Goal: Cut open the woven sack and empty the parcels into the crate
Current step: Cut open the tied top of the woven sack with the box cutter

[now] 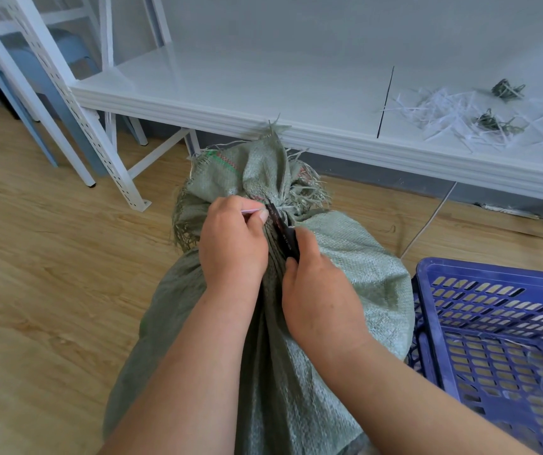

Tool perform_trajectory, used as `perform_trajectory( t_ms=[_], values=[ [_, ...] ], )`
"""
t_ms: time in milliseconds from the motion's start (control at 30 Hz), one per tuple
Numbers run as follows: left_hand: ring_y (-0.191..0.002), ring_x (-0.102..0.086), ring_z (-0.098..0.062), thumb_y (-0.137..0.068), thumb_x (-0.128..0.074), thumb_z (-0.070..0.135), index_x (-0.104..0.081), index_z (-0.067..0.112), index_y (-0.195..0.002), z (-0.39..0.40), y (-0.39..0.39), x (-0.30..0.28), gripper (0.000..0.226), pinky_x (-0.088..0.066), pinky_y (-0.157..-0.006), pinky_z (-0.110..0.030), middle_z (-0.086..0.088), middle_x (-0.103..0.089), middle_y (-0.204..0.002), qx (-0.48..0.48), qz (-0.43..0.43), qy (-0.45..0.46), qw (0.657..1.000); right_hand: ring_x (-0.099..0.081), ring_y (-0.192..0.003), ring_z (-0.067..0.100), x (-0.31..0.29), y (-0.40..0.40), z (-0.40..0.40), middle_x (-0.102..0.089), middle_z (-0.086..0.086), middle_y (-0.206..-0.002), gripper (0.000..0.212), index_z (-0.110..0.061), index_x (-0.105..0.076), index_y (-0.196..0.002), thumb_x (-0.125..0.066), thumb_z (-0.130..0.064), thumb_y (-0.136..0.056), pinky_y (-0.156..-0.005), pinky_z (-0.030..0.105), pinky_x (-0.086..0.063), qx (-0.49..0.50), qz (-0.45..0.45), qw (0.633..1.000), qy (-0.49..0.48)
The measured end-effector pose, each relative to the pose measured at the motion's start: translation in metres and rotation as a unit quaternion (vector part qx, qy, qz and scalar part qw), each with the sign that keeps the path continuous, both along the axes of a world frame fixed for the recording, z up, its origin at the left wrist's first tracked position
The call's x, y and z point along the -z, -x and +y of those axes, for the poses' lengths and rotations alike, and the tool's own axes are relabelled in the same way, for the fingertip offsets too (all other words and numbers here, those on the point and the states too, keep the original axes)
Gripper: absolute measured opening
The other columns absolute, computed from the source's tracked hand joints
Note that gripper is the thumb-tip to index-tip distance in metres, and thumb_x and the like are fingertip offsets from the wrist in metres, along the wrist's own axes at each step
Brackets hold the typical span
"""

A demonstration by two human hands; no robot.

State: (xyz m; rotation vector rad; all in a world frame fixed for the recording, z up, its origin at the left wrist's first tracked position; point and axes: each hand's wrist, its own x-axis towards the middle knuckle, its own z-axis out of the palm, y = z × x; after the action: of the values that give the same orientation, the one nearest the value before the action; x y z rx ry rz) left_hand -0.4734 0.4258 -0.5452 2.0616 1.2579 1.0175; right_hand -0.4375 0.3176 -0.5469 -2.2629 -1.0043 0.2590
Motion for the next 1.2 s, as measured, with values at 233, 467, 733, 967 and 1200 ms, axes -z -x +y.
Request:
perform_trajectory(
  t_ms=[233,467,733,967,1200],
  values=[
    [-0.088,-0.059,-0.013,-0.089,-0.063,0.021,-0.067,0.021,-0.091,0.000,0.000,0.000,0.004,-0.039,-0.074,-0.021,0.009,-0.056,-0.098,0.015,0.005,-0.006,1.000,-0.063,-0.094,0.033,0.001,-0.004,0.009,-0.063,0.008,-0.109,0.039,-0.028,-0.025,-0.137,-0.033,-0.020,-0.099,-0.063,0.033,-0.036,0.010,0.002,1.000,0.009],
    [-0.089,-0.061,-0.016,-0.089,-0.063,0.021,-0.066,0.022,-0.090,0.001,0.002,0.000,0.003,-0.048,-0.078,-0.030,0.004,-0.062,-0.100,0.006,0.002,0.007,1.000,-0.062,-0.095,0.033,0.004,0.002,-0.001,-0.062,0.008,-0.111,0.037,-0.030,-0.025,-0.136,-0.031,-0.024,-0.100,-0.065,0.035,-0.041,0.002,-0.015,1.000,-0.004],
    [-0.088,-0.061,-0.015,-0.088,-0.064,0.017,-0.065,0.023,-0.084,-0.001,0.000,-0.001,0.007,-0.046,-0.077,-0.026,0.003,-0.063,-0.100,0.012,0.000,0.007,1.000,-0.063,-0.096,0.033,0.004,-0.004,0.010,-0.061,0.008,-0.114,0.046,-0.027,-0.022,-0.139,-0.035,-0.015,-0.097,-0.065,0.033,-0.039,0.010,-0.014,1.000,0.015],
    [-0.088,-0.060,-0.014,-0.089,-0.063,0.021,-0.066,0.023,-0.088,0.000,0.002,-0.002,0.003,-0.044,-0.074,-0.025,0.004,-0.062,-0.100,-0.002,0.003,0.018,1.000,-0.062,-0.095,0.031,0.008,0.002,0.002,-0.059,0.006,-0.114,0.046,-0.030,-0.020,-0.137,-0.037,-0.015,-0.096,-0.064,0.032,-0.038,0.006,-0.033,0.999,0.002],
    [-0.089,-0.061,-0.016,-0.088,-0.064,0.018,-0.067,0.021,-0.087,0.000,0.002,-0.002,0.004,-0.050,-0.081,-0.032,0.006,-0.062,-0.097,-0.001,-0.018,0.010,1.000,-0.062,-0.097,0.032,0.004,-0.002,0.012,-0.059,0.007,-0.116,0.045,-0.029,-0.021,-0.137,-0.036,-0.015,-0.097,-0.066,0.034,-0.041,0.007,-0.023,1.000,0.012]
  ],
)
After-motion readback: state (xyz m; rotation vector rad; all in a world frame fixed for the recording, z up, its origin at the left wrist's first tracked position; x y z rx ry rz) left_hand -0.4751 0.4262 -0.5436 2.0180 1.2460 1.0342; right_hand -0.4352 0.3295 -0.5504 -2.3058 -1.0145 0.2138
